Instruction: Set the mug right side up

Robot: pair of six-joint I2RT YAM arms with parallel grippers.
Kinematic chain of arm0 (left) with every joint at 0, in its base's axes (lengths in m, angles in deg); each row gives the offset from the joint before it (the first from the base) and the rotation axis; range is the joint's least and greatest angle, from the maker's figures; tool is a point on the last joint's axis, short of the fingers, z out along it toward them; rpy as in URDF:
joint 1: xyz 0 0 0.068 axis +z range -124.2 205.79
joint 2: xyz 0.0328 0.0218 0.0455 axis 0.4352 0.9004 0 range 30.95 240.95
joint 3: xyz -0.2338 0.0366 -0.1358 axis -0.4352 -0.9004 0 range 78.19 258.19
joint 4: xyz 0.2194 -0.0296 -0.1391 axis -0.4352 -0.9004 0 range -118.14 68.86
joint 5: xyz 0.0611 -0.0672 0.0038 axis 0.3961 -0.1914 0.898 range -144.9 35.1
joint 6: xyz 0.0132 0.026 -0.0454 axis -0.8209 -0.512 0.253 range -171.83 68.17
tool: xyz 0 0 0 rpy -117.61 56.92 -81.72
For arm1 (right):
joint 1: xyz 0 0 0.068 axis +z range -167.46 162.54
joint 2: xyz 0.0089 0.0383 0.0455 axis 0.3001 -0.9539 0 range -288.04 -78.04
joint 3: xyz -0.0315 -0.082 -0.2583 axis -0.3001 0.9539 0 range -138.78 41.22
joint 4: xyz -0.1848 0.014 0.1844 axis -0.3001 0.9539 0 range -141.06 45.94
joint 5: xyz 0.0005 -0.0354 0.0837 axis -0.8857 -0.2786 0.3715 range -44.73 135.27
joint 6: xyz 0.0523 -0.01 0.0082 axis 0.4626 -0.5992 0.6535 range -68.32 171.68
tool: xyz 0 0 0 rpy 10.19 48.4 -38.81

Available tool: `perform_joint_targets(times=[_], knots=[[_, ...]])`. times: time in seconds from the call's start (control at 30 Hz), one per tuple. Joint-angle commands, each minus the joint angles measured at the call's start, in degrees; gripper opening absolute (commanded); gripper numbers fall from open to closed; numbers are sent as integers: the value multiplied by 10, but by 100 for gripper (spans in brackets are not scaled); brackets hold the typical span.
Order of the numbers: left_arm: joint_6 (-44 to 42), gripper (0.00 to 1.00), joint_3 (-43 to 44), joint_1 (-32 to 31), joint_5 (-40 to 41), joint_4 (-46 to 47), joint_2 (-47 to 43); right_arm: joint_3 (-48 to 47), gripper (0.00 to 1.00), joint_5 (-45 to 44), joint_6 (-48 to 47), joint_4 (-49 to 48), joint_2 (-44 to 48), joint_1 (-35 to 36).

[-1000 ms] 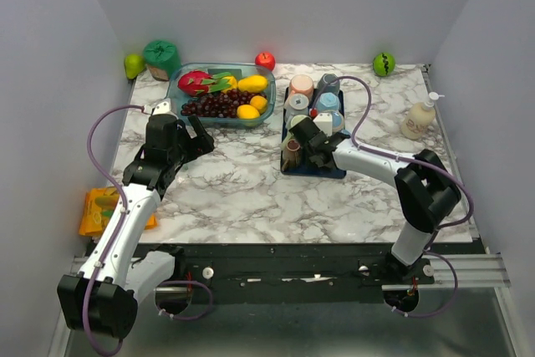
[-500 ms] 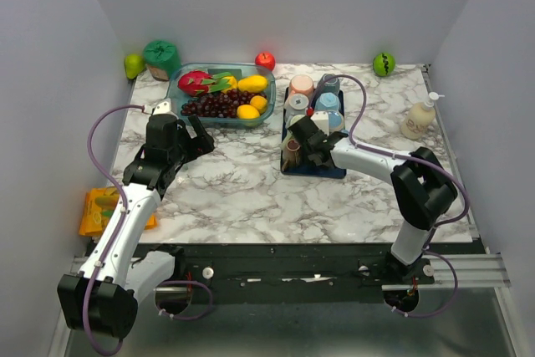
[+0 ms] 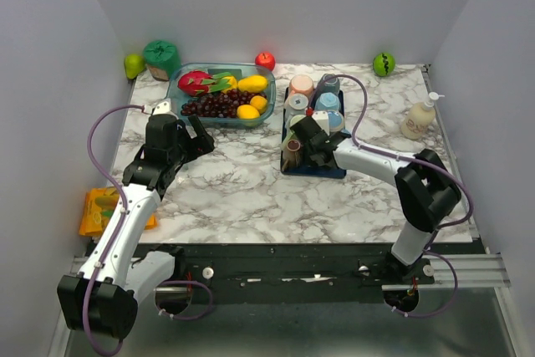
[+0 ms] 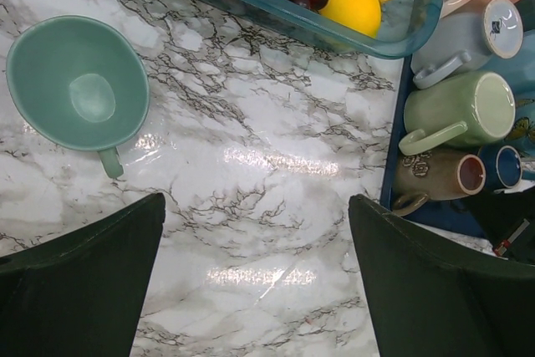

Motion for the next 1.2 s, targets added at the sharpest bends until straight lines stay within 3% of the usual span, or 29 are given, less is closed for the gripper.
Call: perform_joint_targets(times=[0.0, 0.3, 0.47, 0.57, 0.73, 0.97, 1.17], knots=[[-4, 99, 7, 0, -34, 11, -21, 18, 0, 24, -17, -29, 73, -5], [17, 99, -18, 0, -85, 43, -37, 38, 0, 92, 2, 24, 224, -5], [25, 99, -28, -2, -192, 102, -41, 28, 0, 163, 15, 14, 300, -5], [42, 99, -41, -10, -268, 169, -50, 19, 0, 204, 23, -16, 342, -5], [101, 99, -46, -56, -326, 288, -57, -7, 0, 276, 54, -84, 375, -5], [161, 99, 1, -157, -329, 392, -20, -23, 0, 394, 127, -217, 387, -4], [231, 94, 30, -187, -326, 486, 21, -40, 1, 432, 159, -301, 383, -4]])
